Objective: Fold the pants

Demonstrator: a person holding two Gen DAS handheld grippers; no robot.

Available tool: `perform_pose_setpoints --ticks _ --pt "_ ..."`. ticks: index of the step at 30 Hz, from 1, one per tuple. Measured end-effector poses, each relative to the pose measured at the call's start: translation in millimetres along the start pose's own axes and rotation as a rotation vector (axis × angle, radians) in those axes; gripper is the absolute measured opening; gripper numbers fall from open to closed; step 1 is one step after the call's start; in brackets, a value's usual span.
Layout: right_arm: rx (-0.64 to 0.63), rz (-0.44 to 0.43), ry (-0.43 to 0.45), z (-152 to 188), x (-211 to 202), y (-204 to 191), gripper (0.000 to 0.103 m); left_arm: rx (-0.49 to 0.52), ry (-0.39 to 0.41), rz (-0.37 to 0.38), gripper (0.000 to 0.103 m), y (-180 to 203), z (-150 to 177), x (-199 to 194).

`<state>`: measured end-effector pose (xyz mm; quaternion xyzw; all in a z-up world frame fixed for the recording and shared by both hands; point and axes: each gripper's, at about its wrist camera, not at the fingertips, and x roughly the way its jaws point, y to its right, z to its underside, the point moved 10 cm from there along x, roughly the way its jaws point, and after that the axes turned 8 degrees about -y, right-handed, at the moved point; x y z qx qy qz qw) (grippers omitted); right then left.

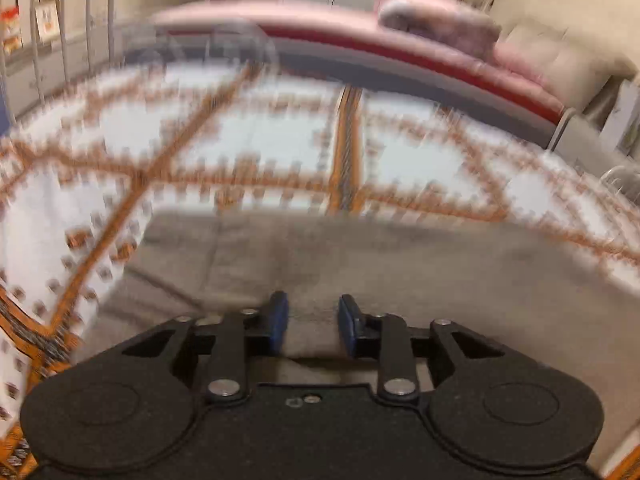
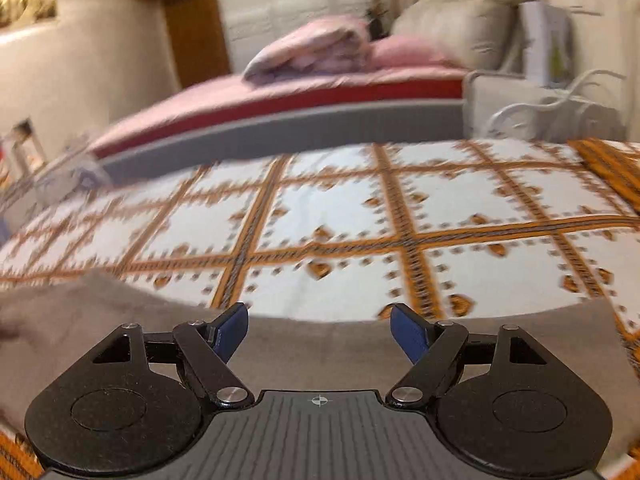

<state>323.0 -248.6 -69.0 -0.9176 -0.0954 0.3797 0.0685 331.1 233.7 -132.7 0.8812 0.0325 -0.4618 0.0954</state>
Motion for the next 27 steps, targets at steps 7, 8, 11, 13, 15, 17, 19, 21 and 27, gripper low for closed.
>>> perform_pose_setpoints --ticks 7,8,11,13,15,17,19,21,27 --pt "0.004 0.147 -0.069 8.6 14.0 51.7 0.078 0.013 0.151 0.034 0.037 21.2 -21.7 -35.8" --pt "0.059 0.121 -0.013 3.3 1.3 62.5 0.078 0.043 0.079 0.006 0.041 22.9 -12.8 -19.4" --pt "0.136 0.108 -0.072 18.0 7.1 90.0 0.081 0.171 0.047 -0.046 0.041 24.4 8.3 3.5" --pt "0.134 0.208 -0.226 44.5 27.0 112.5 0.081 0.142 0.078 -0.025 0.053 24.7 6.3 -10.1" --pt "0.141 0.23 -0.224 52.3 20.3 129.2 0.081 0.073 0.104 0.023 0.073 24.6 3.4 -22.8" --pt "0.2 0.215 -0.1 43.0 -11.3 144.7 0.081 0.088 0.153 0.001 0.083 25.3 -0.7 -39.8" --pt "0.288 0.216 -0.017 44.8 -44.5 166.7 0.081 0.122 0.185 -0.038 0.088 26.1 -0.2 -54.1" --pt "0.425 0.142 0.028 55.5 -70.1 191.5 0.081 0.125 0.171 -0.048 0.088 23.3 3.7 -57.5" --pt "0.682 0.081 0.021 98.2 -98.2 246.1 0.044 0.174 0.116 -0.065 0.091 27.5 21.0 -64.4"
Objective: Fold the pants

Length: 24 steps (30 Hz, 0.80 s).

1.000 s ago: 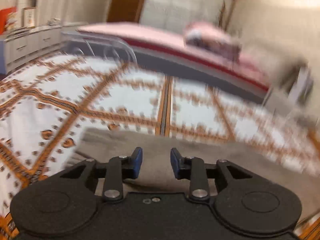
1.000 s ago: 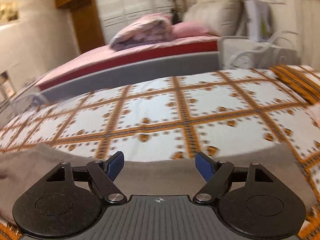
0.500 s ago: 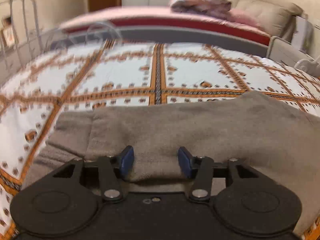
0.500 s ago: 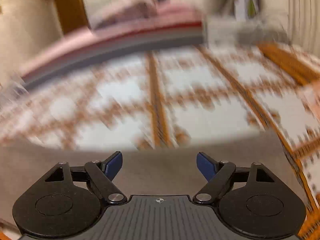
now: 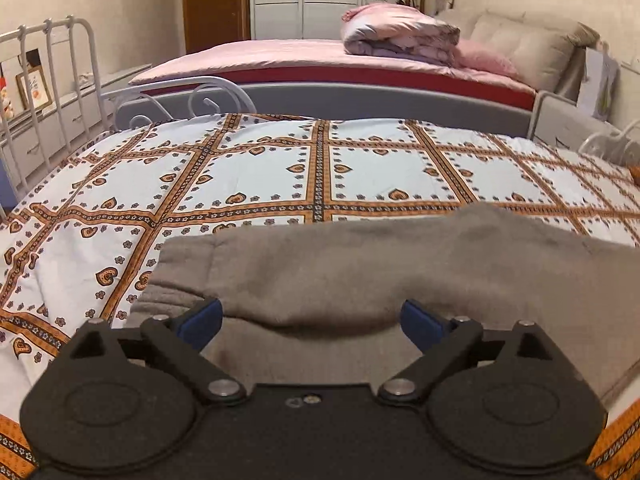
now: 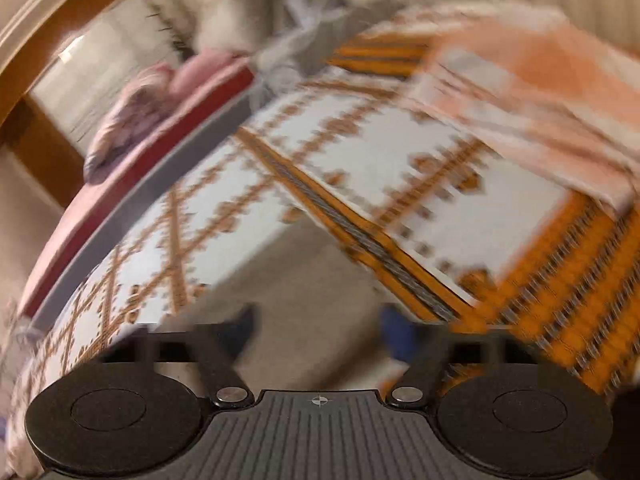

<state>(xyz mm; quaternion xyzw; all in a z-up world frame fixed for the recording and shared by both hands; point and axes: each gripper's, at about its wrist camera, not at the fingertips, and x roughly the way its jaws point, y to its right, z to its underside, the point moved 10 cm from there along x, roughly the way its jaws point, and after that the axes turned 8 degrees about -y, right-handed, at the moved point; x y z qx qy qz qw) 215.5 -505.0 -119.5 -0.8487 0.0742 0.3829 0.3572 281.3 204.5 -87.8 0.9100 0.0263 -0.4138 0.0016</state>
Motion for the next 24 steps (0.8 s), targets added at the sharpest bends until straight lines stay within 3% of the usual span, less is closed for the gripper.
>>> perform_pose_setpoints --ticks 7,10,13,16,17,20,24 --pt "0.079 0.016 -0.086 14.0 12.7 28.8 0.042 -0.056 -0.06 0.014 0.091 -0.1 6.2 13.7" --pt "0.199 -0.075 -0.096 13.8 21.6 34.5 0.042 -0.071 -0.111 0.019 0.093 -2.8 15.4 24.7" --pt "0.329 -0.232 -0.146 18.2 31.4 32.8 0.042 -0.012 -0.133 0.002 0.096 1.0 23.2 30.5" --pt "0.34 -0.249 -0.159 15.8 38.0 33.3 0.039 0.059 -0.15 -0.031 0.097 7.8 27.8 34.2" --pt "0.314 -0.236 -0.151 13.0 37.7 32.2 0.009 0.08 -0.154 -0.044 0.097 9.5 29.2 35.0" --pt "0.149 -0.213 -0.078 -0.1 25.0 10.8 0.01 0.09 -0.135 -0.054 0.097 10.7 26.5 31.6" --pt "0.004 -0.365 0.145 -26.2 -29.8 -33.8 0.01 0.101 -0.147 -0.056 0.097 11.8 31.3 33.3"
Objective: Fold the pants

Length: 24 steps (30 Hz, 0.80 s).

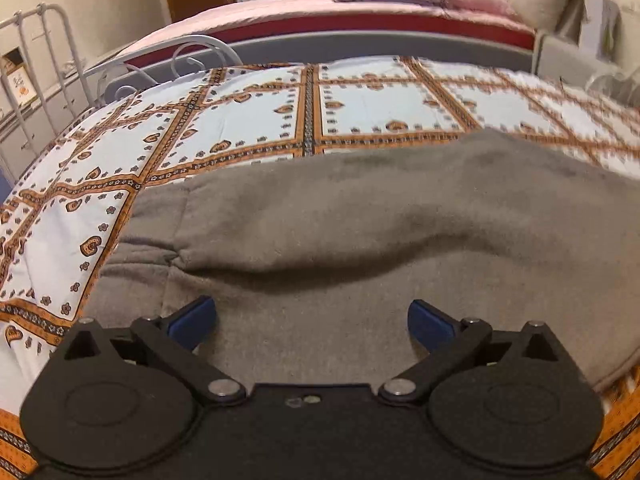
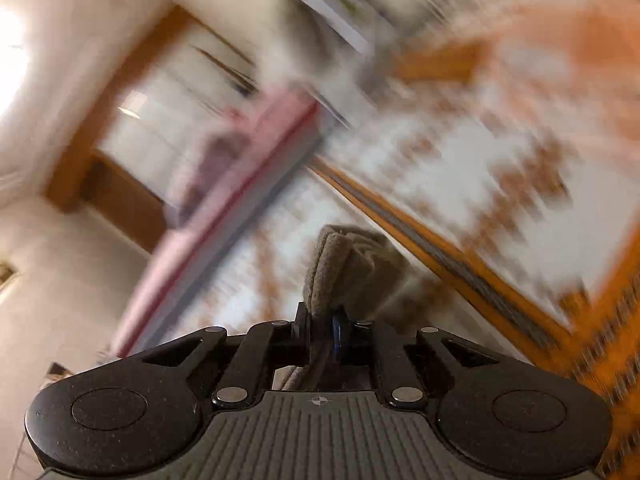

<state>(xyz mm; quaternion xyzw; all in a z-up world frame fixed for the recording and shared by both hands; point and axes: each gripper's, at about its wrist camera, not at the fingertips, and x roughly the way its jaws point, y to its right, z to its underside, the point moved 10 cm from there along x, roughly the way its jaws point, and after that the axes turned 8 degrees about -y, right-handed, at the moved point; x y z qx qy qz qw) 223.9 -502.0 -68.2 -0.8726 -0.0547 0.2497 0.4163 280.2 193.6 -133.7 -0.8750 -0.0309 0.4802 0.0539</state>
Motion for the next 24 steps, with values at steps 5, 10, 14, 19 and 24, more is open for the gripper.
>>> perform_pose_setpoints --ticks 5,10,14,19,24 --pt "0.042 0.245 -0.142 16.9 26.1 53.7 0.011 0.036 -0.006 0.0 0.097 4.5 3.6 3.4" --pt "0.029 0.298 -0.232 31.9 36.3 74.6 0.011 0.029 -0.004 0.0 0.097 3.8 1.9 4.3" --pt "0.076 0.3 -0.234 39.7 32.7 75.9 0.016 -0.009 0.06 0.017 0.096 4.3 -11.4 -14.0" --pt "0.052 0.341 -0.211 37.5 11.2 62.4 0.02 -0.054 0.082 0.011 0.096 3.8 -17.0 -24.2" --pt "-0.048 0.362 -0.106 23.5 8.0 35.8 0.02 -0.11 0.077 -0.025 0.095 -6.1 -21.3 -23.1"
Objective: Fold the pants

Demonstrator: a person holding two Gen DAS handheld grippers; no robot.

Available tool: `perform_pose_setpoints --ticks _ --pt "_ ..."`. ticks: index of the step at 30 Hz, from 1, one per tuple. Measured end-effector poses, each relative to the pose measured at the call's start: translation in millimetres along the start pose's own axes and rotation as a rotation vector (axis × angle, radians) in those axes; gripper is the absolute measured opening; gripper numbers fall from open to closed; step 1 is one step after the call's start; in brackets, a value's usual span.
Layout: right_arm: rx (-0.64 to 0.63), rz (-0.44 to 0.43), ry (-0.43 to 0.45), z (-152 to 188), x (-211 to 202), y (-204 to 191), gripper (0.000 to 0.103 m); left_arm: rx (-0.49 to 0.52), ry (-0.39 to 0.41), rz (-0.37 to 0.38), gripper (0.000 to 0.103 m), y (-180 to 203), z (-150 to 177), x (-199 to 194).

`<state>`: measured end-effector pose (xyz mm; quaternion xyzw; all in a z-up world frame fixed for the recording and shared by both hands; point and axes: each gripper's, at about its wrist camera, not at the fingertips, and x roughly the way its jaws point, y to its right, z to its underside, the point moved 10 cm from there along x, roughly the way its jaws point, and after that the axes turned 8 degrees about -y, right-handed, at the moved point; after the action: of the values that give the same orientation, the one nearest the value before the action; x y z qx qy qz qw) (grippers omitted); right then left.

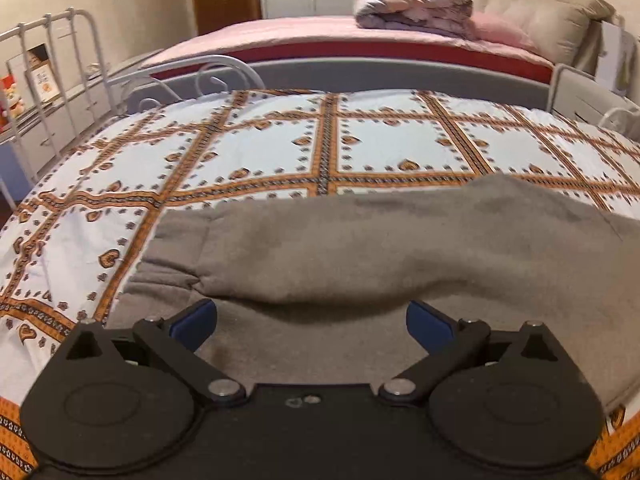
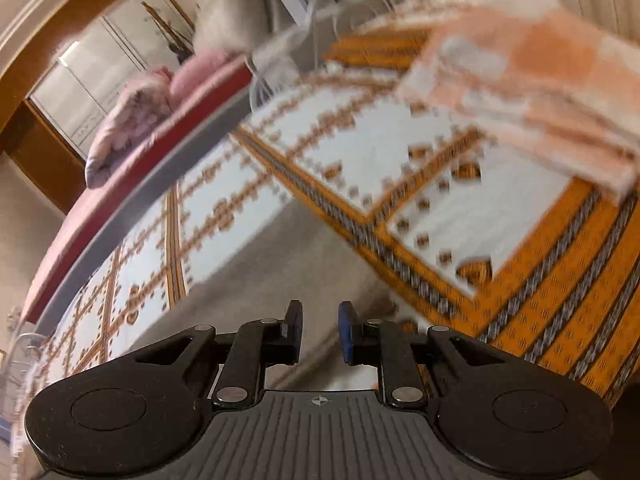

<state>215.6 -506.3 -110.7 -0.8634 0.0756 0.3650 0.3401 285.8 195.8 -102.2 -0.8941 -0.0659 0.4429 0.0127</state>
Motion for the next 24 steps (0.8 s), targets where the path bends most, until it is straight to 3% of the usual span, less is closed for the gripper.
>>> perform_pose_setpoints --ticks 4,7,10,14,17,20,24 --pt "-0.071 -0.013 0.024 -3.1 1.1 -26.0 0.02 -0.043 0.039 0.017 0.095 1.1 -11.2 -3.8" --pt "-0.177 -0.041 0.004 1.4 14.2 -69.0 0.02 -0.06 0.054 0.033 0.095 10.2 -23.8 -0.2" --pt "-0.253 -0.052 -0.025 8.0 32.7 -112.1 0.021 -0.056 0.056 0.103 0.094 34.4 -40.5 6.4" --pt "-0.263 -0.051 -0.067 12.9 60.5 -136.7 0.021 0.001 0.038 0.143 0.091 74.2 -55.7 21.8" --pt "-0.343 -0.08 -0.104 21.5 74.1 -154.1 0.021 0.044 0.005 0.2 0.089 108.1 -63.4 38.3" --pt "-0.421 -0.036 -0.185 36.2 101.9 -161.8 0.021 0.111 0.002 0.219 0.089 140.5 -71.6 51.0" --pt "-0.59 0.002 -0.177 41.3 122.2 -183.0 0.021 0.192 0.001 0.214 0.089 176.2 -77.7 66.0"
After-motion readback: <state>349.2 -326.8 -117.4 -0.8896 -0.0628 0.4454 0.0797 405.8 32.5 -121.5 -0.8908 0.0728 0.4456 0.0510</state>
